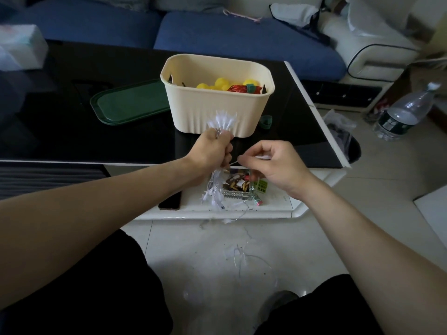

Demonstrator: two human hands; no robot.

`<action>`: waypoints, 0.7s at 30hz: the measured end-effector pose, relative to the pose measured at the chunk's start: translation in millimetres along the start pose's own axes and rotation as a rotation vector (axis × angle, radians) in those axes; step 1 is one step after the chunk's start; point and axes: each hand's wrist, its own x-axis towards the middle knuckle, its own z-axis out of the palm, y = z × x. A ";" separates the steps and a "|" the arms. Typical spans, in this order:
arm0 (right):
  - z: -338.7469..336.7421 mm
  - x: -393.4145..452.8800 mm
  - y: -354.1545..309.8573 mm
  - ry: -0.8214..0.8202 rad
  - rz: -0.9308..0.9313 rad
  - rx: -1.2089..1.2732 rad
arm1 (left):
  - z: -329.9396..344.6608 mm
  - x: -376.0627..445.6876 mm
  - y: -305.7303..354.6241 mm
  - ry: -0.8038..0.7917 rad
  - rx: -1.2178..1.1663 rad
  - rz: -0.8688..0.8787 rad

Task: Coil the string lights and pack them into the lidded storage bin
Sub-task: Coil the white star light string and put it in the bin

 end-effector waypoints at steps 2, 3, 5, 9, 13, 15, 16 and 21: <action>5.8 -0.5 -0.8 -0.001 -0.007 -0.021 | 3.2 -1.0 -1.5 0.010 0.037 0.002; 8.3 -0.3 0.0 0.003 -0.013 -0.037 | 4.1 -2.1 -1.6 0.017 0.056 -0.010; 11.7 0.7 0.8 0.025 -0.019 -0.066 | 5.7 -6.2 -0.5 -0.013 0.058 -0.042; 11.4 5.9 4.9 0.144 0.001 -0.135 | 8.7 -10.8 -2.6 -0.196 0.083 -0.090; 9.5 7.5 5.1 0.110 0.053 -0.163 | 4.8 -11.3 -5.2 -0.247 0.170 -0.164; 5.2 4.6 2.5 0.005 0.090 -0.129 | 2.3 -12.0 -5.0 -0.281 0.204 -0.201; 1.7 3.0 1.9 -0.042 0.110 -0.100 | 0.7 -11.8 -4.6 -0.276 0.216 -0.207; -11.7 -1.0 4.3 -0.056 0.117 -0.028 | -4.9 -9.7 -2.6 -0.218 0.160 -0.232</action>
